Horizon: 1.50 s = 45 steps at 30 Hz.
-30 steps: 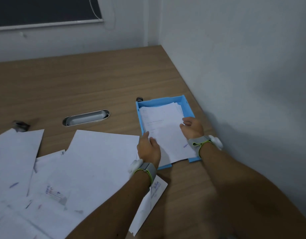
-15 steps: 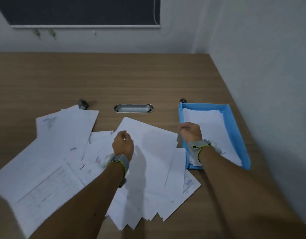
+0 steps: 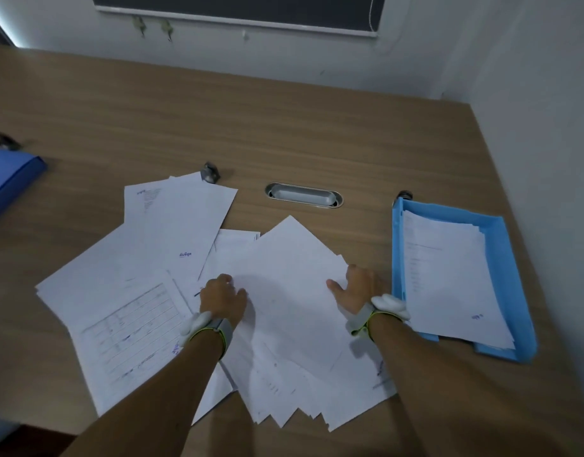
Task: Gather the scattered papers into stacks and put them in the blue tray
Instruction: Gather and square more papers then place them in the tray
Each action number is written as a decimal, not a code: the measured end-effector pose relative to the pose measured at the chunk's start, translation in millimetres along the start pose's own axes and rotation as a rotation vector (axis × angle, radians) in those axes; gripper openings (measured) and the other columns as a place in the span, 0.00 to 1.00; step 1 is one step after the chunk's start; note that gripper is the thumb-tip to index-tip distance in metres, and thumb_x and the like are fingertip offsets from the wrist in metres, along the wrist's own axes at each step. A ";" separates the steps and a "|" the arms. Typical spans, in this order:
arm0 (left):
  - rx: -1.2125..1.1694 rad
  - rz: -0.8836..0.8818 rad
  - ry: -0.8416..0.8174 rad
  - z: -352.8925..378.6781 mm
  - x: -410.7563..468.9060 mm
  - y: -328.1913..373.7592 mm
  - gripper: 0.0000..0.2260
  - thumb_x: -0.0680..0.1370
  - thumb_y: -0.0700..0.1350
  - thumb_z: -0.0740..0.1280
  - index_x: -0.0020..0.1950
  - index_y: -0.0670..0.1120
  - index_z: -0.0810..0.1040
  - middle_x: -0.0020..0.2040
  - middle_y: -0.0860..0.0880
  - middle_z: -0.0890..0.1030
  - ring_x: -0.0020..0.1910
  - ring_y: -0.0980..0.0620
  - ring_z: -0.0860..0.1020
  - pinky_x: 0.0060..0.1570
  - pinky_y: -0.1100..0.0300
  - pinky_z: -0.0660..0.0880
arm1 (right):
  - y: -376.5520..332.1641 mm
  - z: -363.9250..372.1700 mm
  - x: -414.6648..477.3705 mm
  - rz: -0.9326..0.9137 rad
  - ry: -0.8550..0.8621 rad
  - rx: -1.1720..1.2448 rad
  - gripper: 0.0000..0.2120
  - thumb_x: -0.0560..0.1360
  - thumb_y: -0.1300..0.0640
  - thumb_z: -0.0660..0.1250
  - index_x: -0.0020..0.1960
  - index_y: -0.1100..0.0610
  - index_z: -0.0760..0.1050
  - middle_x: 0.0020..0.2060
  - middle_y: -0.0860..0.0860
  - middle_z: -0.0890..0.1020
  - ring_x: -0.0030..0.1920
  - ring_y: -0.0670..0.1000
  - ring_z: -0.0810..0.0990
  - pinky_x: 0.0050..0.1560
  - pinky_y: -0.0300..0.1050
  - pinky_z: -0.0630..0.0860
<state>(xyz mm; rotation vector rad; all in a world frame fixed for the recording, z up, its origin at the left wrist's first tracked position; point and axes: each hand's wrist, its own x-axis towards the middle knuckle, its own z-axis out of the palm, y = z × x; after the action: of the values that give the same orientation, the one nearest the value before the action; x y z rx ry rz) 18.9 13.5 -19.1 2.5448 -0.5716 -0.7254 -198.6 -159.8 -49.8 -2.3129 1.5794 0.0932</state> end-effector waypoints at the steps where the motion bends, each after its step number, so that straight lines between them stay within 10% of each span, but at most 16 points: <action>1: 0.068 0.056 -0.028 1.3 -3.3 -0.9 0.11 0.76 0.47 0.71 0.55 0.43 0.79 0.58 0.42 0.81 0.60 0.39 0.78 0.59 0.49 0.77 | 0.1 0.4 1.1 0.041 0.018 0.020 0.29 0.65 0.32 0.67 0.51 0.56 0.74 0.49 0.56 0.81 0.51 0.60 0.79 0.49 0.53 0.77; 6: 0.201 0.190 -0.111 10.0 -5.5 -10.0 0.15 0.75 0.48 0.74 0.58 0.44 0.77 0.68 0.43 0.72 0.67 0.41 0.71 0.64 0.46 0.73 | 2.3 8.0 7.2 0.023 -0.166 -0.006 0.47 0.54 0.34 0.73 0.66 0.54 0.64 0.63 0.54 0.67 0.67 0.60 0.66 0.64 0.55 0.68; 10: 0.307 0.165 -0.008 16.9 -9.4 -12.3 0.20 0.76 0.52 0.72 0.63 0.45 0.74 0.72 0.42 0.69 0.72 0.39 0.65 0.71 0.47 0.66 | 2.2 -3.4 12.7 0.022 -0.132 0.192 0.27 0.54 0.40 0.72 0.48 0.50 0.74 0.52 0.49 0.76 0.55 0.55 0.77 0.53 0.51 0.77; 13: 0.389 -0.077 0.075 22.4 -23.2 -3.7 0.30 0.74 0.61 0.70 0.68 0.46 0.68 0.68 0.39 0.68 0.68 0.38 0.67 0.67 0.45 0.69 | -7.6 -9.5 12.1 0.085 -0.088 0.229 0.29 0.54 0.37 0.72 0.48 0.52 0.71 0.52 0.52 0.76 0.55 0.57 0.76 0.54 0.53 0.77; 16: 0.295 -0.189 0.078 25.3 -31.1 2.0 0.31 0.75 0.63 0.68 0.68 0.44 0.68 0.65 0.41 0.69 0.66 0.39 0.69 0.61 0.45 0.71 | -14.5 -3.7 6.9 0.142 -0.112 0.226 0.39 0.55 0.37 0.75 0.58 0.56 0.69 0.56 0.54 0.73 0.59 0.59 0.74 0.59 0.53 0.74; 21: -0.018 -0.007 0.061 18.4 -22.6 -12.5 0.24 0.81 0.51 0.65 0.73 0.41 0.68 0.73 0.40 0.69 0.71 0.37 0.69 0.68 0.44 0.70 | -22.2 3.2 1.2 0.228 -0.114 0.365 0.28 0.65 0.45 0.75 0.57 0.60 0.73 0.51 0.51 0.78 0.52 0.57 0.79 0.50 0.46 0.76; 25: -0.106 -0.191 0.174 12.0 -22.7 -21.4 0.22 0.80 0.48 0.66 0.72 0.40 0.69 0.70 0.37 0.70 0.69 0.35 0.70 0.65 0.42 0.71 | -25.3 2.1 -9.9 0.390 0.047 0.272 0.25 0.67 0.43 0.72 0.53 0.62 0.76 0.50 0.58 0.81 0.49 0.60 0.81 0.51 0.52 0.79; 30: -0.260 -0.190 0.054 18.0 -25.6 -17.8 0.23 0.81 0.49 0.66 0.72 0.37 0.70 0.69 0.36 0.73 0.68 0.35 0.73 0.68 0.45 0.71 | -29.0 -1.1 -16.6 0.381 -0.194 0.495 0.21 0.68 0.43 0.73 0.48 0.60 0.80 0.47 0.53 0.84 0.42 0.52 0.81 0.41 0.43 0.74; 34: -0.447 -0.171 0.025 16.7 -24.2 -12.9 0.23 0.81 0.47 0.66 0.74 0.40 0.68 0.69 0.41 0.77 0.69 0.40 0.74 0.68 0.51 0.70 | -27.5 4.2 -25.6 0.332 -0.409 0.547 0.26 0.70 0.42 0.72 0.60 0.59 0.76 0.60 0.54 0.79 0.58 0.56 0.79 0.58 0.46 0.75; 40: -0.435 -0.245 0.055 18.3 -25.3 -14.7 0.27 0.79 0.49 0.68 0.75 0.41 0.67 0.71 0.39 0.73 0.69 0.37 0.73 0.69 0.45 0.72 | -29.6 4.6 -36.0 0.299 -0.241 0.550 0.18 0.65 0.44 0.77 0.33 0.58 0.76 0.35 0.52 0.81 0.35 0.52 0.79 0.36 0.42 0.74; 45: -0.538 -0.114 -0.042 9.1 -25.1 -26.3 0.21 0.80 0.47 0.67 0.72 0.44 0.70 0.68 0.42 0.77 0.66 0.42 0.76 0.69 0.46 0.73 | -31.2 6.5 -37.0 0.374 -0.345 0.611 0.36 0.66 0.44 0.77 0.64 0.65 0.73 0.62 0.58 0.77 0.57 0.57 0.78 0.49 0.43 0.71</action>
<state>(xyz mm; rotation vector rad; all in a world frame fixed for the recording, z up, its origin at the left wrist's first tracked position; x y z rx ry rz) 1.2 44.9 -29.5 2.0746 -0.2034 -0.8423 -183.3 -114.6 -39.5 -1.4438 1.5621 0.0787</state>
